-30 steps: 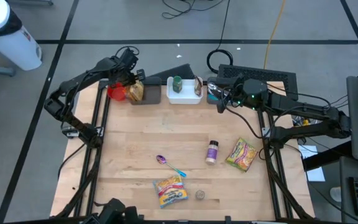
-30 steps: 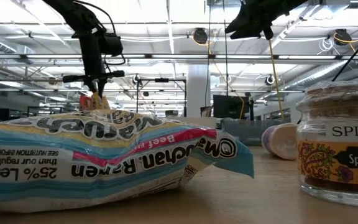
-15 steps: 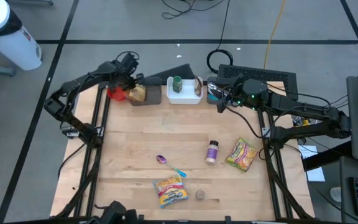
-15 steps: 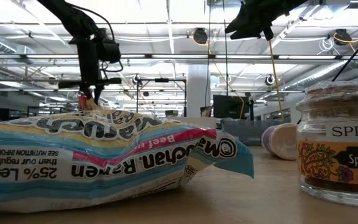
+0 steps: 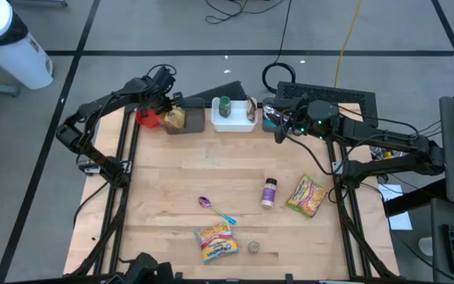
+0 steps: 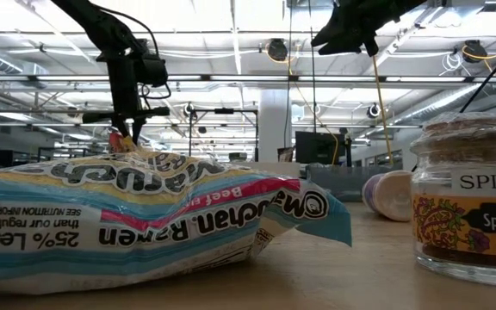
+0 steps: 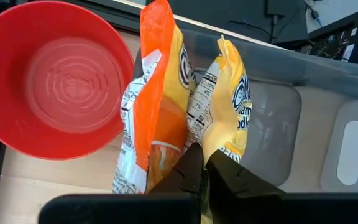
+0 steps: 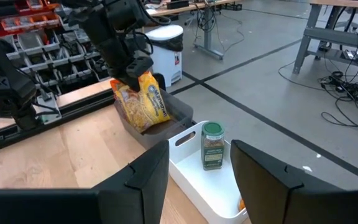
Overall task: Pick & Place Food Item
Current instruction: Put the yellow noodle pack into the left black bin, then put the blue noodle pack into the left black bin
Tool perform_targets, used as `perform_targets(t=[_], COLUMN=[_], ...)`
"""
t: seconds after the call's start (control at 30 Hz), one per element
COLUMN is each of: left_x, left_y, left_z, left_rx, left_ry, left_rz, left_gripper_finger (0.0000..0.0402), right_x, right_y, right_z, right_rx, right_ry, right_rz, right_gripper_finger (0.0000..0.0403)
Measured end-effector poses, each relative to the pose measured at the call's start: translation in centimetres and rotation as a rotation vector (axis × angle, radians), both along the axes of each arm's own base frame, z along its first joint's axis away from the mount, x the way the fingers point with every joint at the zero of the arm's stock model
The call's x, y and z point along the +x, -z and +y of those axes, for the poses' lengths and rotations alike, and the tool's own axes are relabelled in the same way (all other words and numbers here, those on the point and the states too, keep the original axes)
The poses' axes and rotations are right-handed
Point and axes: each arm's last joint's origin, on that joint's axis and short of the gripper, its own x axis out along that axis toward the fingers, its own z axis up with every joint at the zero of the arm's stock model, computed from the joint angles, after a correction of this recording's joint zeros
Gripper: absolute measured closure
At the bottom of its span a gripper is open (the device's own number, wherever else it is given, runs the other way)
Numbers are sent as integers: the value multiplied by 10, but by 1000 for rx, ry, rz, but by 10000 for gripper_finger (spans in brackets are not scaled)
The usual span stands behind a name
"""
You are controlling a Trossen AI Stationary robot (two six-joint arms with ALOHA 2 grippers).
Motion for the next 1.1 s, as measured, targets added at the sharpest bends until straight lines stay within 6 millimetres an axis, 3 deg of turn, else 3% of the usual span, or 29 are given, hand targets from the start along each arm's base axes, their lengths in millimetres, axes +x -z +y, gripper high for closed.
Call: perform_targets(t=[0.33,0.7,0.93,1.1], left_x=[-5,-26,-35,-39], left_y=[-4,-44,-107,-157], left_z=[6,6,-6,-41], left_rx=[9,191,554,852], left_ry=[24,16,191,446], left_rz=[-52,-168,-463,-626], left_gripper_finger=[327,229,216,215], right_x=[5,6,7,7], right_y=[4,0,1,13], right_z=[-2,-2,-2,-2], right_rx=[7,-7,-10,18], right_ry=[0,0,0,7], right_rz=[9,-33,-35,-44], right_gripper_finger=[238,238,238,238])
